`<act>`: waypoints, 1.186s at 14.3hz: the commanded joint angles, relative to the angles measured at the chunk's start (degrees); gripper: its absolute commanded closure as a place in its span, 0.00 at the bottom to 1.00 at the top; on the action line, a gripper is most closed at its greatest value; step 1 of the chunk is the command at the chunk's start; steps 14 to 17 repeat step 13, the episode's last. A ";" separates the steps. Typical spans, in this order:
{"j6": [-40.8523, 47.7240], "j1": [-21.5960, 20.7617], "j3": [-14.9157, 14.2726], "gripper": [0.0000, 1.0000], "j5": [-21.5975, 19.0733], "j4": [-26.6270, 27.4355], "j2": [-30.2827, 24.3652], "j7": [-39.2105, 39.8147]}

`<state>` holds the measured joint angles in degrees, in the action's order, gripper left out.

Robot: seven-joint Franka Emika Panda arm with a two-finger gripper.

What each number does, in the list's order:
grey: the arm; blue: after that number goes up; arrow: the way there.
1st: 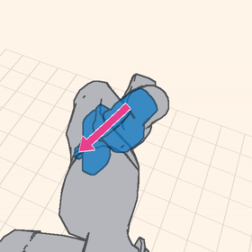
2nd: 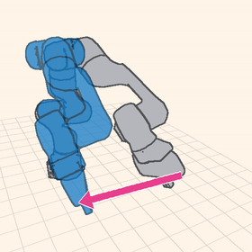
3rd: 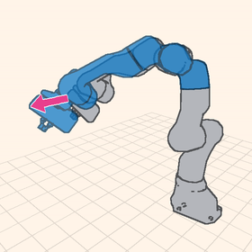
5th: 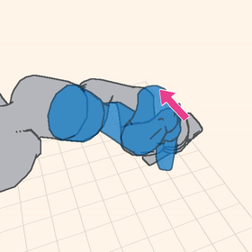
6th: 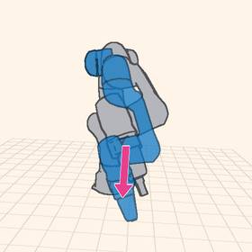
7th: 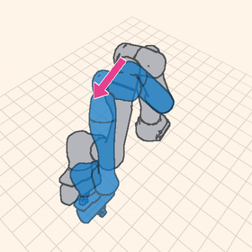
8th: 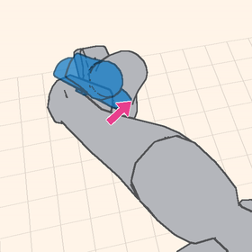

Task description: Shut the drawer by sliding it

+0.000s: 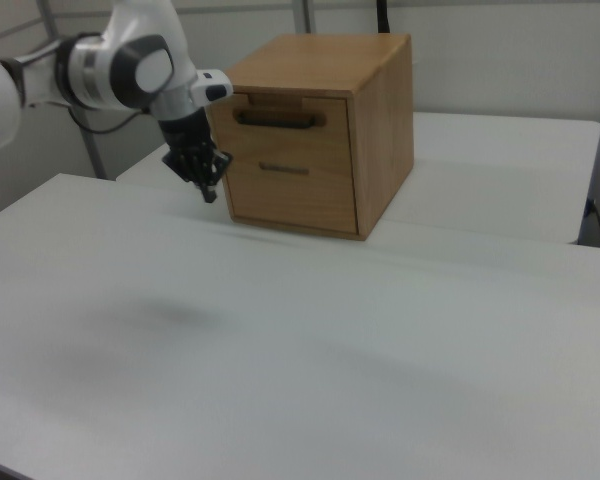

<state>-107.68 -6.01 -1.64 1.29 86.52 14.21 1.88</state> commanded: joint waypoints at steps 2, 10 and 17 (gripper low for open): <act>9.76 0.30 -0.12 0.81 0.91 6.46 -10.15 0.75; 14.16 1.18 -0.21 0.00 1.00 8.31 -15.26 0.05; 15.48 1.62 -0.65 0.00 0.82 8.05 -15.62 -1.09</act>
